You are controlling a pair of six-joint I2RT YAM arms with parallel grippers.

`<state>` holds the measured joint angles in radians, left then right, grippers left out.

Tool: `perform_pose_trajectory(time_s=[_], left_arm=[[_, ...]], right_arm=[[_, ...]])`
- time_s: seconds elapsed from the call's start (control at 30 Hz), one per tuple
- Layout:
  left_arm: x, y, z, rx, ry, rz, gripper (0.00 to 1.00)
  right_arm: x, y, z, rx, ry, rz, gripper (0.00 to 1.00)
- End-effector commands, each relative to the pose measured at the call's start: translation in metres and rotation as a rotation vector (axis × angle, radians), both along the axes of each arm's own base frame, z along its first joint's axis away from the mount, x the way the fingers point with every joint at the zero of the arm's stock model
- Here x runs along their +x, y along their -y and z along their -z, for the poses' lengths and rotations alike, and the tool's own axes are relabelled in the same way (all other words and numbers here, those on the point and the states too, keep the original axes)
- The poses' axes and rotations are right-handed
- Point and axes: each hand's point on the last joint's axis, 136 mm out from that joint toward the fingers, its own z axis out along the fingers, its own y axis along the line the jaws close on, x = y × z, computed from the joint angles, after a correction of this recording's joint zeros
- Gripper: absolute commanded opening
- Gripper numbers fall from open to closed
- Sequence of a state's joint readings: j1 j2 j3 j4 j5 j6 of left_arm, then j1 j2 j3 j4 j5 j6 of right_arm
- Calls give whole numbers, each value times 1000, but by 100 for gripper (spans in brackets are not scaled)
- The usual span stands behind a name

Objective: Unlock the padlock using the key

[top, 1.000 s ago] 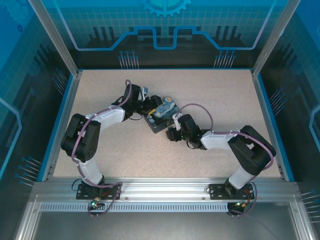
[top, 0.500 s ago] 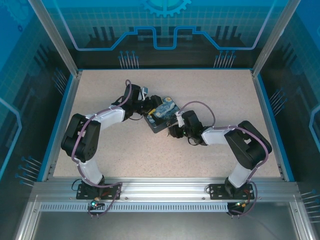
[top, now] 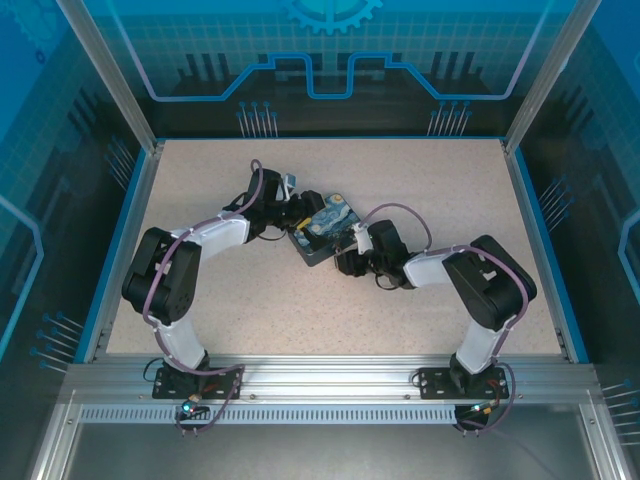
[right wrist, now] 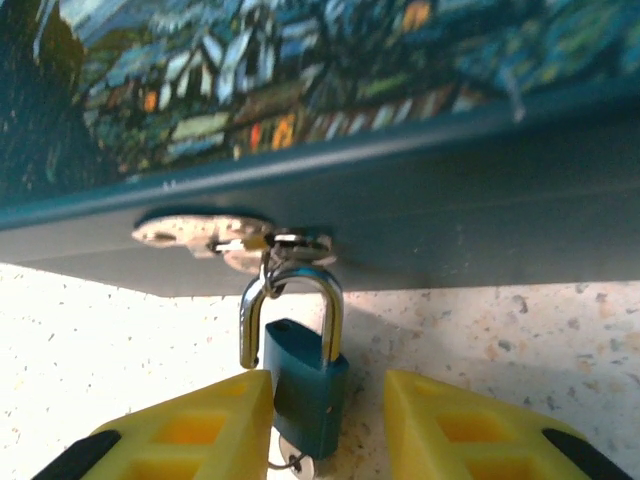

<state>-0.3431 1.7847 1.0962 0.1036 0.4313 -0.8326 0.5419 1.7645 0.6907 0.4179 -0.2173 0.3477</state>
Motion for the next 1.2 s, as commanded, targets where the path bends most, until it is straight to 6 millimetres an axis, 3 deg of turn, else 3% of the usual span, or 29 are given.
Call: perform_pose_trajectory(time_s=[0.0,0.3,0.5,1.03,1.17], left_arm=[[-14,-3,22,35,-64,8,72],[-16,-4,25,41,-70,5,72],[-18,-6,26,44,-73,2,72],[-61,14,35,91,-97,53,72],[-67,19,40,97,-108,66,72]], right_arm=[[-6,2,12,14,-43,-3,32],[0,0,5,98,-49,18,13],[3,12,3,112,-45,74,0],[21,58,-9,141,-125,399,0],[26,62,-10,151,-160,418,0]])
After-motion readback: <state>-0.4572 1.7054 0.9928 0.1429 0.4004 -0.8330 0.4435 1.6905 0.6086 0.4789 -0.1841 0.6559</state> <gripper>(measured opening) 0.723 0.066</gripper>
